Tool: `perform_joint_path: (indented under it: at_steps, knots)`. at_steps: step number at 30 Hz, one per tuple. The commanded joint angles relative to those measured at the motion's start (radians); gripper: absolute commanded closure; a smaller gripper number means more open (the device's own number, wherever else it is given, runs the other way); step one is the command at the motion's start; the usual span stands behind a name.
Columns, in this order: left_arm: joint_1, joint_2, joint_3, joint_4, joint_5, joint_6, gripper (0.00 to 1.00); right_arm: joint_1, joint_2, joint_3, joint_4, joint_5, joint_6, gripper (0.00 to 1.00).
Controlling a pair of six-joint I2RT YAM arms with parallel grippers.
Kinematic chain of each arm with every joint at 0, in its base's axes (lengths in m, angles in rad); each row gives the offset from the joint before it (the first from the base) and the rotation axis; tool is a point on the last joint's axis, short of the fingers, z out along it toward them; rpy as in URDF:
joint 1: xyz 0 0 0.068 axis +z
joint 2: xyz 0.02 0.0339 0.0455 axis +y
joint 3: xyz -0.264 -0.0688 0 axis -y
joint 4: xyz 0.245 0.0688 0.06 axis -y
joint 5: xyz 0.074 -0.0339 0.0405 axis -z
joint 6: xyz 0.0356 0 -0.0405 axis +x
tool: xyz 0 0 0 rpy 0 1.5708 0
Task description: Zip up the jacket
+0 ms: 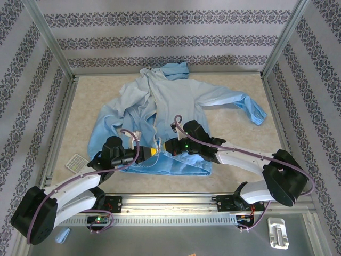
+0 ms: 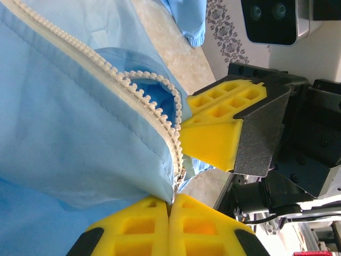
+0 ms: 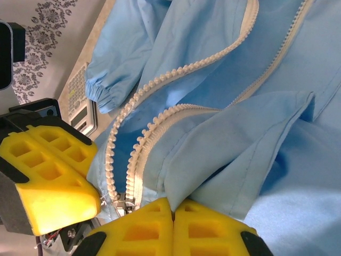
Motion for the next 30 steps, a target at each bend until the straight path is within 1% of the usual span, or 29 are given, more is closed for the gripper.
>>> perform_joint_path:
  at_steps: [1,6,10,16,17,18,21,23,26,30]
  knots:
    - [-0.019,0.025,0.049,-0.125,0.054,0.058,1.0,-0.019,0.01,0.002,0.053,-0.031,0.003,1.0]
    - [-0.024,0.091,0.088,-0.278,0.048,0.094,1.0,-0.032,0.043,-0.011,0.084,-0.064,0.017,1.0]
    - [-0.026,0.198,0.133,-0.389,0.046,0.103,1.0,-0.034,0.107,-0.032,0.141,-0.097,0.027,1.0]
    - [-0.026,0.345,0.262,-0.647,0.048,0.155,1.0,-0.042,0.204,-0.047,0.2,-0.111,0.002,1.0]
    - [-0.027,0.363,0.277,-0.672,0.056,0.156,1.0,-0.044,0.216,-0.047,0.213,-0.12,0.002,0.97]
    - [-0.028,0.374,0.289,-0.688,0.057,0.152,1.0,-0.046,0.224,-0.048,0.224,-0.13,-0.002,0.92]
    - [-0.027,0.376,0.312,-0.716,0.041,0.143,1.0,-0.047,0.227,-0.051,0.234,-0.139,-0.037,0.71]
    - [-0.028,0.37,0.322,-0.713,0.031,0.128,1.0,-0.047,0.206,-0.062,0.226,-0.128,-0.071,0.63]
    - [-0.027,0.371,0.34,-0.703,0.026,0.107,1.0,-0.047,0.155,-0.073,0.177,-0.102,-0.14,0.58]
    - [-0.028,0.373,0.365,-0.705,0.03,0.093,1.0,-0.04,0.066,-0.076,0.072,-0.051,-0.246,0.56]
